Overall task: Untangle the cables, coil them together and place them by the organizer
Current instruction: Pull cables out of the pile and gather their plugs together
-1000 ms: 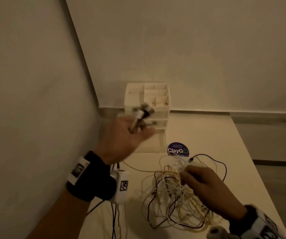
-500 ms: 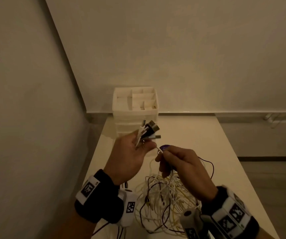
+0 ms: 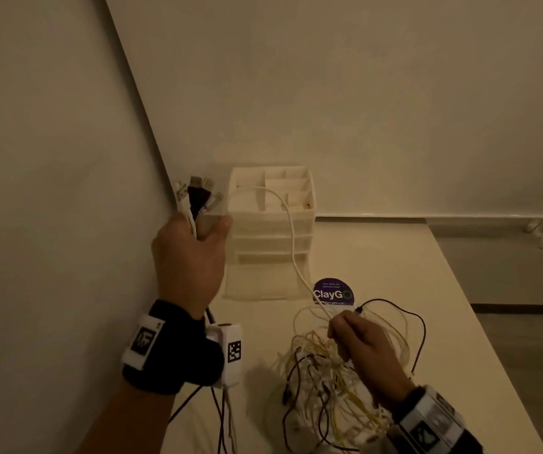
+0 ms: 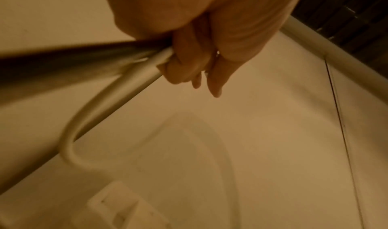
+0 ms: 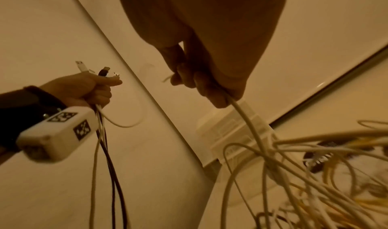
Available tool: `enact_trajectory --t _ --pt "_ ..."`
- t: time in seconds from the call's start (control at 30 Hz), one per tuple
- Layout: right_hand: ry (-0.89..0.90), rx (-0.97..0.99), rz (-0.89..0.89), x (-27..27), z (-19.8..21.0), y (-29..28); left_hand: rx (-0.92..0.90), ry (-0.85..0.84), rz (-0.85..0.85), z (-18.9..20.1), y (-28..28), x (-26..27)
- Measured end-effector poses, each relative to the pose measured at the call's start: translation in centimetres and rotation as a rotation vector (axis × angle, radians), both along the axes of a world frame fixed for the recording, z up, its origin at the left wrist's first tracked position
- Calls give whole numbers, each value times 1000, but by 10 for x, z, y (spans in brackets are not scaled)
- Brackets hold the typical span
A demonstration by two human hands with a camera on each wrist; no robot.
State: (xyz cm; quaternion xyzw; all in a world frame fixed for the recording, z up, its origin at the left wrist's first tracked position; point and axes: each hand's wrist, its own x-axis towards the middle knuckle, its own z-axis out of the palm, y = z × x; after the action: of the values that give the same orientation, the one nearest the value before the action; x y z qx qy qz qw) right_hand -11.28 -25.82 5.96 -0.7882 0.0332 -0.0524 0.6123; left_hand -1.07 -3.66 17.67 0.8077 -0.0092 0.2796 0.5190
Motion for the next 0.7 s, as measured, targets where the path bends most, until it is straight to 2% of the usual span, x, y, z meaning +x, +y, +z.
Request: enact_trajectory --t 0.07,0.13,0.23,0.3,0.37,0.5,0.6,0.7 --pt "6 -14 -33 6 10 -2 14 -49 -49 -5 -12 -14" --pt "23 3 -18 10 23 -4 52 -41 -242 -4 -30 -31" --pt "31 61 83 17 47 -6 228 121 -598 -13 -54 -42" --pt "21 121 123 23 59 -9 329 183 -717 -28 -61 -38" --pt "4 143 157 30 66 -13 318 186 -696 -38 -64 -34" --pt "-69 111 221 36 56 -19 248 105 -503 -33 -71 -24" --pt "-121 -5 214 39 25 -21 213 65 -377 -31 -72 -12" --pt "-167 -153 204 45 3 -22 215 34 -342 -36 -74 -13"
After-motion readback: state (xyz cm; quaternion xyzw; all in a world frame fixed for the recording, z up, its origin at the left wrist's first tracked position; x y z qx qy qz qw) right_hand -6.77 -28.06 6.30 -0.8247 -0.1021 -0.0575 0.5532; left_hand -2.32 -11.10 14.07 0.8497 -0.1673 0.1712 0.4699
